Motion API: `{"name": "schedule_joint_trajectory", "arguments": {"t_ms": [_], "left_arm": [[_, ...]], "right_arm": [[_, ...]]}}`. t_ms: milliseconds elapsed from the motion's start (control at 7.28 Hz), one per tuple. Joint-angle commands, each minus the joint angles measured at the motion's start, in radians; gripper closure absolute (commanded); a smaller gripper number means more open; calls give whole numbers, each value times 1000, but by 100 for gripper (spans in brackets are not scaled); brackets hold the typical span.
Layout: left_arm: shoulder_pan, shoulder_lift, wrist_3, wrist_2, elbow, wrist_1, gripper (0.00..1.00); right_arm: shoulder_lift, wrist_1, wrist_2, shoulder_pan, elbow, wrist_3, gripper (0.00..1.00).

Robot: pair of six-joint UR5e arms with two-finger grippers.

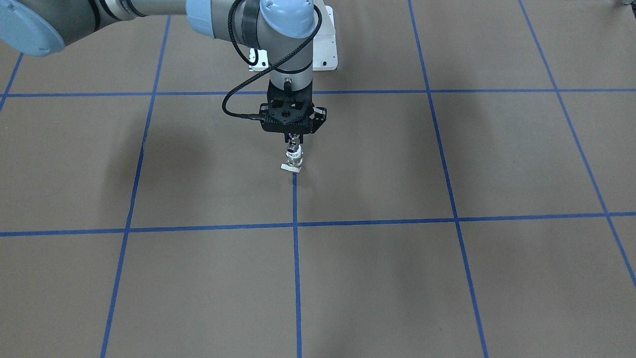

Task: Assemble PPR valve and pipe with both arms
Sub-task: 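Lower the chrome valve into the white fitting's top opening and press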

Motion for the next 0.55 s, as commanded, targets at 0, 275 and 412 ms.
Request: {"name": "schedule_joint_trajectory", "arguments": {"t_ms": [0,275,412], "left_arm": [[0,-1,1,0,1,0,0],[0,-1,1,0,3,0,0],[0,-1,1,0,4,0,0]], "right_arm": [[2,0,-5,0,0,0,100],[1,3,-17,-7,0,0,100],[-1,5,-17,-10,0,0,100]]}}
